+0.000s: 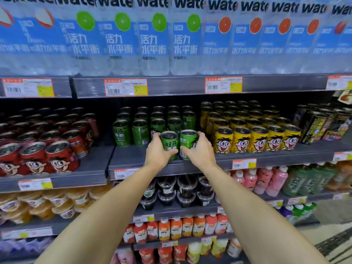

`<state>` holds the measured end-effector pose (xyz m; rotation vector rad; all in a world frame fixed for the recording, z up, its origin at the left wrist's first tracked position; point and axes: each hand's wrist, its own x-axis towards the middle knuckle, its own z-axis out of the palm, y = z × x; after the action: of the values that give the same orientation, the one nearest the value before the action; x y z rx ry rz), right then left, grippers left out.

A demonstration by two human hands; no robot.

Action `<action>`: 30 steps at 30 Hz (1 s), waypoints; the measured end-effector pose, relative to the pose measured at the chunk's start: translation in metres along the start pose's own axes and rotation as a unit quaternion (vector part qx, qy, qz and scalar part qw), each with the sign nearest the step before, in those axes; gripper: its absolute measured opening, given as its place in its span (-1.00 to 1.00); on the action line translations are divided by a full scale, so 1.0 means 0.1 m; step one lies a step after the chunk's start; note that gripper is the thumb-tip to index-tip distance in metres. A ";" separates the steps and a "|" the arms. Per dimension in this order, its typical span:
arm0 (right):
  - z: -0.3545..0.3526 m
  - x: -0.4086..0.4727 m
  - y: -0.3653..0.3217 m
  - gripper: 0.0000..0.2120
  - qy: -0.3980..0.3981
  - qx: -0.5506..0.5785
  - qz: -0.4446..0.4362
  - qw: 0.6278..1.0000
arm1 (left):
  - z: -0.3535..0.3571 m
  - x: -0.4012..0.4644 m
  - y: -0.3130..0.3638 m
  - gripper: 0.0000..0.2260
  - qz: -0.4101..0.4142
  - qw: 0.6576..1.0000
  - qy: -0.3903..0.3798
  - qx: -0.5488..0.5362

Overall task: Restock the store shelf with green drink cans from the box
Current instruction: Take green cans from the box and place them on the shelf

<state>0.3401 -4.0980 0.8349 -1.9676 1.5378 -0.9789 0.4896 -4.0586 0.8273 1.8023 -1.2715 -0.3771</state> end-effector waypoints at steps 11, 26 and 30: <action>0.08 0.11 0.11 -0.22 -0.003 0.028 -0.024 0.999 | 0.13 -0.03 -0.18 -0.27 0.036 0.999 0.006 -0.035; 0.31 -0.07 0.18 -0.31 0.093 0.073 -0.037 0.992 | 0.28 -0.18 -0.24 -0.31 0.035 0.993 0.079 0.079; 0.31 0.02 0.17 -0.31 0.089 0.082 -0.014 0.993 | 0.29 -0.15 -0.22 -0.26 0.013 0.994 0.077 0.073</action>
<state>0.3528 -4.1071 0.8033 -1.8342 1.4739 -1.2807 0.4772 -4.0574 0.7898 1.8962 -1.2393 -0.1309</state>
